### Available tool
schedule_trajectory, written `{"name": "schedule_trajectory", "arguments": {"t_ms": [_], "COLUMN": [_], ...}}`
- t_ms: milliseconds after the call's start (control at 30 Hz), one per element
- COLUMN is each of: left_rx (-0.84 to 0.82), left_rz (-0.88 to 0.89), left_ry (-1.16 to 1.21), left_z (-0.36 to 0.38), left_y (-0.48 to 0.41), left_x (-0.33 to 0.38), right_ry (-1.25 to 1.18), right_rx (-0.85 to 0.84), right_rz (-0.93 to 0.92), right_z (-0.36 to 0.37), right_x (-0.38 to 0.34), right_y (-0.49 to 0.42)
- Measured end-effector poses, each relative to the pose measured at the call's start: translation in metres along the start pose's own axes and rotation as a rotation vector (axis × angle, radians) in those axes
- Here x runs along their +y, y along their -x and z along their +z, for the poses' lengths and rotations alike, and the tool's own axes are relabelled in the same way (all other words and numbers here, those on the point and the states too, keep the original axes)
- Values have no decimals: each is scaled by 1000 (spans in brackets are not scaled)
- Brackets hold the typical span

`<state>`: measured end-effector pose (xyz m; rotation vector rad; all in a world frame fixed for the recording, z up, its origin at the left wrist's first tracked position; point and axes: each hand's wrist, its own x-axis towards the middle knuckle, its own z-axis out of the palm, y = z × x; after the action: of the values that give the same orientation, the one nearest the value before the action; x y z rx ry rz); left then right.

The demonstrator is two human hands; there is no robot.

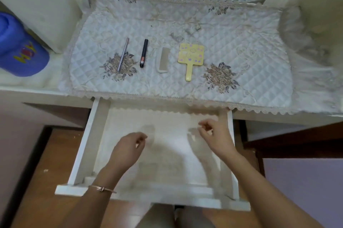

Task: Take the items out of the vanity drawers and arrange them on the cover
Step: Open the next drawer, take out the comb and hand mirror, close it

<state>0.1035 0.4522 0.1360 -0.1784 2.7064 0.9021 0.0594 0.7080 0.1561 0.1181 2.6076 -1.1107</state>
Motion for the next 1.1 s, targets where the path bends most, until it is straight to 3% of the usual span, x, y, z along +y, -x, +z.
{"name": "schedule_trajectory", "arguments": {"t_ms": [200,300,400,667,1100], "left_rx": [-98,-58,4,125,114], "left_rz": [-68,28,-17,-14,165], "left_ry": [-72,-176,-107,-115,-197], "left_z": [34,44,48,45,23], "left_y": [104,134,148,148,68], "left_x": [-32,-38,-37,-46,-54], "right_ry": [100,135,209,351,471], "right_rx": [-181,-149,-42,61,141], "right_rz": [33,27,-69,-113,-59], "right_z": [31,36,37,42,44], "right_x": [59,76,81,81,65], "right_y": [117,158,176,182,113]}}
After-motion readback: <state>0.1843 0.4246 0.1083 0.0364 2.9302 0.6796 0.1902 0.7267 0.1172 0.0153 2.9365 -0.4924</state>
